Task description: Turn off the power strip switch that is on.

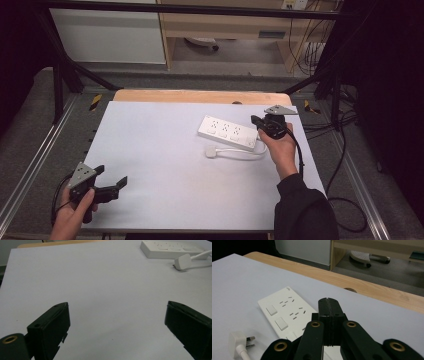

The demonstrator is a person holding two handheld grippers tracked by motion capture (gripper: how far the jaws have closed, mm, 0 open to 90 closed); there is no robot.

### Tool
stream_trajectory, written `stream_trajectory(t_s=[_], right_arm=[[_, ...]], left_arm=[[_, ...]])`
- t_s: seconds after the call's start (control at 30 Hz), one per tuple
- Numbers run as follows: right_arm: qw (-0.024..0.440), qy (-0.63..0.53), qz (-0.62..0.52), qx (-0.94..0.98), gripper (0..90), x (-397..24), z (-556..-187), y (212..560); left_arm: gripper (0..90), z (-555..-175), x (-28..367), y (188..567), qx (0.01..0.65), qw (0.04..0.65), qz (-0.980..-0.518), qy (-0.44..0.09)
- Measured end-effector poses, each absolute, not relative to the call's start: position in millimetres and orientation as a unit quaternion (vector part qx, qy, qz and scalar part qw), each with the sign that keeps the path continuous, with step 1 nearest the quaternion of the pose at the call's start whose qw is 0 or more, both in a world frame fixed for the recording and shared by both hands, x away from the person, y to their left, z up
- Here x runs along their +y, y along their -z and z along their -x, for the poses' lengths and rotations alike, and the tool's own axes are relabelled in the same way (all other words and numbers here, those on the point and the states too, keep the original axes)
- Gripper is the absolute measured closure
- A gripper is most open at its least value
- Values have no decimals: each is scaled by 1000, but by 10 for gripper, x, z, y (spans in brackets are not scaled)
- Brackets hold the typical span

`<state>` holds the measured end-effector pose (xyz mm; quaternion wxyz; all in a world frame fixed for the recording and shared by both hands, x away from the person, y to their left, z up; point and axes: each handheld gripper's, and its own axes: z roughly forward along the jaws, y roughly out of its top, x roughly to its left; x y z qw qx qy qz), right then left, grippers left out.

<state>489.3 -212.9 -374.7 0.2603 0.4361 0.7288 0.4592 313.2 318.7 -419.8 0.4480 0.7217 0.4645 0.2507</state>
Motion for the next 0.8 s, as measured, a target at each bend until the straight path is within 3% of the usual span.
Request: stream_trajectory(t_s=[0.8], right_arm=[[233, -432, -435, 755, 900, -1905, -4997, 4020]], left_arm=[[61, -3131, 3196, 4194, 464, 448, -722, -252]])
